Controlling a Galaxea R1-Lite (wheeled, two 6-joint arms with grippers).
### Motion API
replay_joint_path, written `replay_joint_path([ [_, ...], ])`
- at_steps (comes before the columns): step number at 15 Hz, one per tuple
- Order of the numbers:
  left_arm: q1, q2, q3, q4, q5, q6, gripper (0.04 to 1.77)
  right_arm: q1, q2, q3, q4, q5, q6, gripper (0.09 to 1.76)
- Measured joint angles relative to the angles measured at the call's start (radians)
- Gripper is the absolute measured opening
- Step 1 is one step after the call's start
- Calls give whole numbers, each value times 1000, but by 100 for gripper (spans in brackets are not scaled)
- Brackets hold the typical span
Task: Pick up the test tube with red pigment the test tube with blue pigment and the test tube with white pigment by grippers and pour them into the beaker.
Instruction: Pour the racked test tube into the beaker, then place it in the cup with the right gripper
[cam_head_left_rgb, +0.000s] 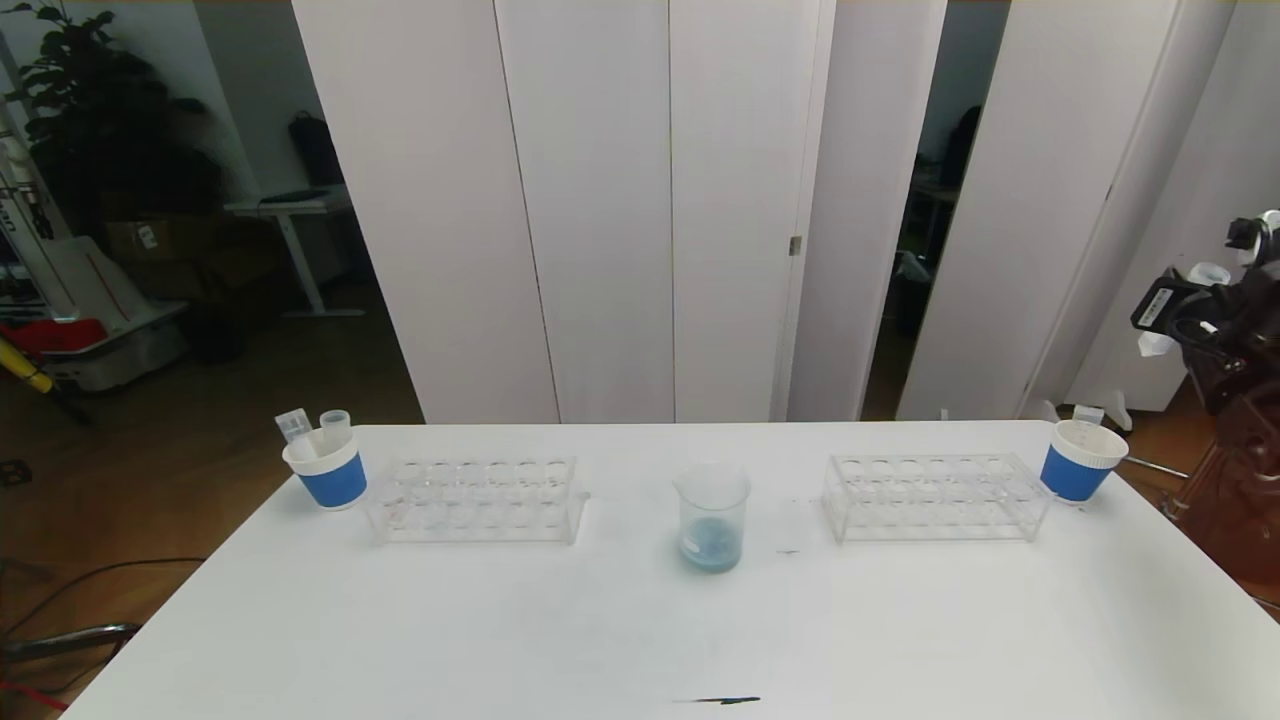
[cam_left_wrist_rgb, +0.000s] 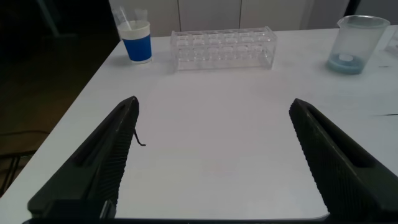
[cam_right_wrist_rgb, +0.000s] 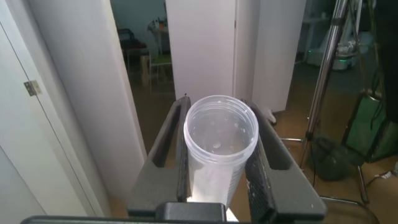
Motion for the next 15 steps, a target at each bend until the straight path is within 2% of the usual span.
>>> replay_joint_path([
  [3, 0, 0, 0, 0, 0, 0, 173, -5, 70, 37, -21, -7, 5, 59],
  [8, 0, 0, 0, 0, 0, 0, 173, -3, 186, 66, -171, 2, 1, 59],
  [15, 0, 0, 0, 0, 0, 0, 173, 0, 310, 73, -210, -7, -3, 59],
])
